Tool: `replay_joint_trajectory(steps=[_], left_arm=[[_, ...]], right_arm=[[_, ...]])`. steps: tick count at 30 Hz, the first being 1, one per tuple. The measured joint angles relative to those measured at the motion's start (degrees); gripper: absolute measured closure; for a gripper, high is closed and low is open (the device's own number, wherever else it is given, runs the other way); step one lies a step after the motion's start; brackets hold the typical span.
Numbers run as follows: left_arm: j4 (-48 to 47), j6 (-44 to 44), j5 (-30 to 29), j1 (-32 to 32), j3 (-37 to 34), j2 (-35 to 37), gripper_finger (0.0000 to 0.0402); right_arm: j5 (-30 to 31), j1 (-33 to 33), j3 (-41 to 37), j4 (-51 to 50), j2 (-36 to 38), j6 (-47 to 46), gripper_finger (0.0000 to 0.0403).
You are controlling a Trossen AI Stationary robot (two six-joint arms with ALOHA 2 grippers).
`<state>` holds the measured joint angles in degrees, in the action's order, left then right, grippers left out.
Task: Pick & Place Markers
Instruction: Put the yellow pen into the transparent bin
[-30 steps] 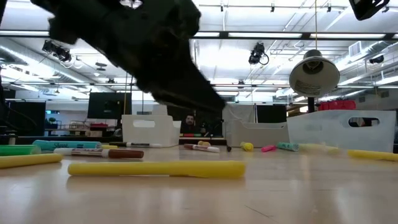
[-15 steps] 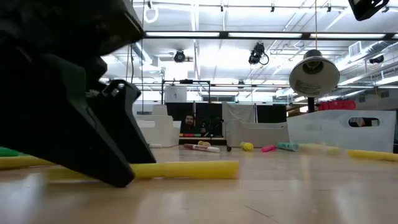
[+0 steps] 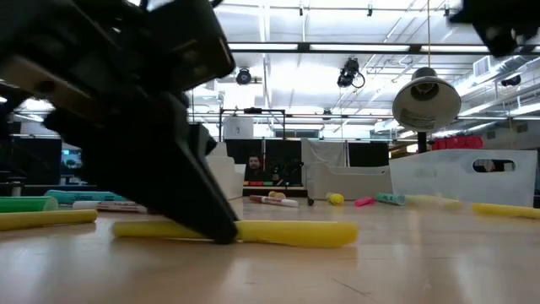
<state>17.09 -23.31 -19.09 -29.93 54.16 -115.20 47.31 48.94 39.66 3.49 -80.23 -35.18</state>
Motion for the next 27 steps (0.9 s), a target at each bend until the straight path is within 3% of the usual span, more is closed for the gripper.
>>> replay_joint_trajectory(steps=[7,15,20,27], left_arm=[[16.7,6.2,-6.4,5.4,-0.2,0.1,0.0371],[37.5,13.9,-0.3,8.6,-0.2,0.2,0.0371],[43.4,14.9,2.8,8.4,-0.1,0.3,0.0370],[46.7,15.0,3.9,6.8,-0.1,0.3,0.0368]], right_arm=[[-0.2,-1.6,0.0,0.7,-11.1,-6.6,0.0255],[11.0,-4.0,0.0,14.7,-22.5,-5.8,0.0181],[16.9,-3.1,-0.1,28.0,-21.6,6.5,0.0172],[16.3,-2.5,-0.1,47.1,-18.3,28.6,0.0175]])
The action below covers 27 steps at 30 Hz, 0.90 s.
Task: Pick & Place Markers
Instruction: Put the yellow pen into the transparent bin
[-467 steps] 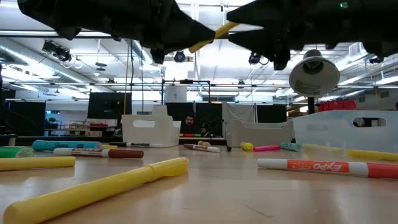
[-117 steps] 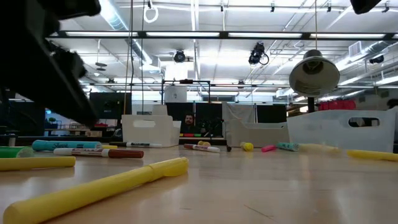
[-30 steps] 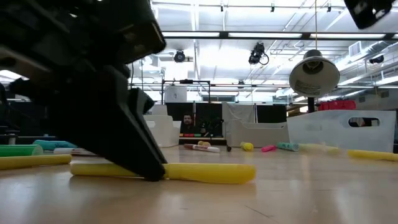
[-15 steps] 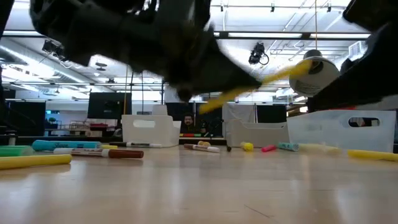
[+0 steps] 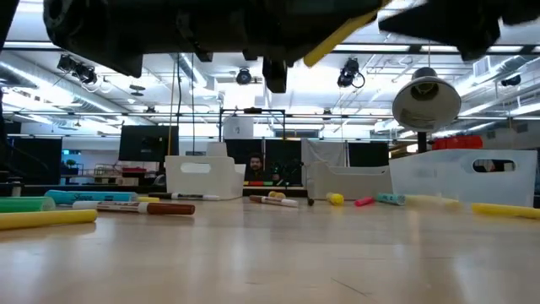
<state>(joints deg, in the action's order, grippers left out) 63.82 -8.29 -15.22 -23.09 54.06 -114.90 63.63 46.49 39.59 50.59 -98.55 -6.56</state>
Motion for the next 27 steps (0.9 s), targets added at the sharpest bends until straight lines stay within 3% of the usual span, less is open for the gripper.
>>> replay_joint_trajectory(steps=[7,14,17,21,27], left_arm=[[0.2,0.0,0.1,-0.4,0.0,0.1,0.0366],[0.3,0.1,0.0,-0.1,0.1,0.1,0.0343],[-0.1,0.0,0.0,0.6,0.2,0.3,0.0316],[-4.4,0.0,-0.2,1.7,0.1,0.3,0.0268],[-11.5,-4.1,-0.2,3.4,0.1,0.2,0.0211]], right_arm=[[-5.5,0.0,0.0,2.6,2.0,3.5,0.0228],[-6.7,0.6,0.0,2.1,3.6,2.8,0.0356],[-5.1,1.6,0.0,-0.2,6.5,4.8,0.0358],[-0.5,3.0,0.0,-11.6,15.4,0.7,0.0358],[0.1,1.3,0.1,-41.8,34.1,-15.6,0.0358]])
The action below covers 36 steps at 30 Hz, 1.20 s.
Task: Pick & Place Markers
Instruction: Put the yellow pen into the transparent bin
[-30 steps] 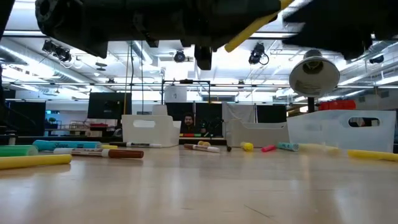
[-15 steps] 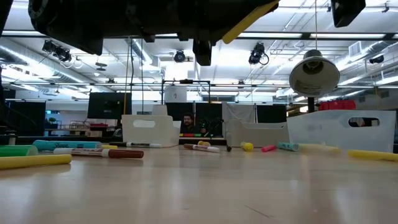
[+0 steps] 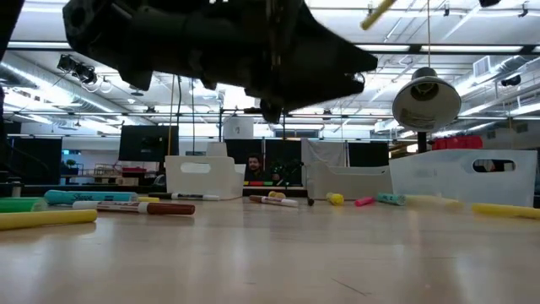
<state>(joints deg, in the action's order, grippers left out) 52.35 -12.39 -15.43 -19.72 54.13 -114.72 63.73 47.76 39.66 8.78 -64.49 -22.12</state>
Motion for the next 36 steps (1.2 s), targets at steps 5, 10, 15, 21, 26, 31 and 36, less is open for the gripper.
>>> replay_joint_trajectory(steps=[5,10,15,21,26,31,36], left_arm=[[-2.2,-2.0,0.0,0.4,0.0,0.0,0.0196],[-2.1,-1.9,0.0,0.5,0.0,0.0,0.0202],[-2.1,-1.9,0.0,0.9,0.0,0.0,0.0206],[-2.1,-1.9,0.0,1.3,0.0,0.0,0.0207],[-2.1,-1.9,0.0,1.3,0.0,0.0,0.0207],[-2.1,-1.8,0.0,1.3,0.0,0.0,0.0207],[-2.1,-1.6,0.0,1.4,0.0,0.0,0.0207]], right_arm=[[-9.4,-9.5,4.6,-35.7,12.3,-22.0,0.0358],[-23.3,-24.3,11.3,-67.2,14.7,-35.8,0.0358],[-34.4,-39.2,9.2,-75.9,14.5,-35.5,0.0358],[-48.1,-53.6,0.9,-67.3,14.4,-24.8,0.0358],[-58.8,-62.8,-4.6,-56.8,14.3,-18.5,0.0358],[-62.9,-69.1,-6.8,-53.6,12.9,-16.0,0.0358],[-65.0,-72.3,-8.1,-52.7,11.4,-14.0,0.0350]])
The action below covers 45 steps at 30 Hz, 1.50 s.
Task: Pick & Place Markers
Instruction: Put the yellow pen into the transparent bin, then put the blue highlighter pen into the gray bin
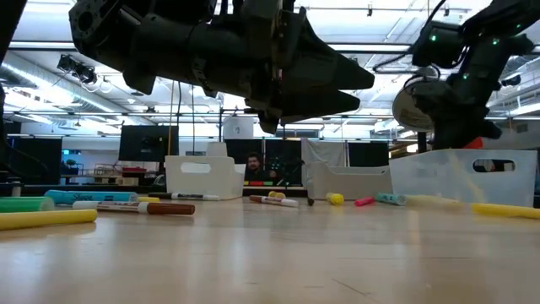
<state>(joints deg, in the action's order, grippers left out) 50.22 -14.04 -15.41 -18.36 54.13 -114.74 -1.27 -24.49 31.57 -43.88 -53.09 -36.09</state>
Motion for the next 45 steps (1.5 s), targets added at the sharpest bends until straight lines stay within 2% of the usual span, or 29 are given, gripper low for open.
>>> replay_joint_trajectory(steps=[11,14,17,22,26,29,32,35,40,45], left_arm=[[-1.0,0.1,0.0,0.2,0.0,0.0,0.0207],[-3.5,-0.3,0.2,0.1,0.0,0.1,0.0207],[-8.7,-0.4,0.0,-0.3,0.0,3.3,0.0207],[-25.7,-2.6,-5.2,-0.2,0.1,13.2,0.0207],[-43.1,-5.0,-14.9,0.2,0.0,21.6,0.0207],[-55.7,-9.3,-19.4,1.3,0.0,27.0,0.0207],[-65.4,-13.5,-22.4,3.1,0.0,31.2,0.0207],[-71.3,-15.9,-23.7,5.3,-0.6,34.3,0.0207],[-71.5,-16.9,-23.5,9.4,-4.0,39.7,0.0207],[-68.5,-16.6,-23.4,15.5,-11.0,44.1,0.0207]], right_arm=[[0.9,-1.9,-1.0,2.0,-4.5,1.4,0.0347],[2.0,-1.9,-1.0,2.9,-4.9,1.2,0.0343],[3.4,-1.9,-1.0,3.7,-5.0,1.2,0.0335],[5.3,-1.8,-1.0,4.4,-5.0,1.3,0.0327],[6.9,-1.8,-1.0,5.3,-5.0,1.7,0.0323],[7.7,-1.8,-1.0,5.9,-5.0,2.2,0.0316],[8.5,-1.7,-1.0,6.9,-5.0,3.4,0.0300],[8.6,-1.7,-1.0,8.3,-5.0,4.4,0.0273],[8.5,-1.7,-1.0,10.2,-5.0,7.9,0.0210],[8.0,0.7,-1.0,12.9,-4.7,8.6,0.0163]])
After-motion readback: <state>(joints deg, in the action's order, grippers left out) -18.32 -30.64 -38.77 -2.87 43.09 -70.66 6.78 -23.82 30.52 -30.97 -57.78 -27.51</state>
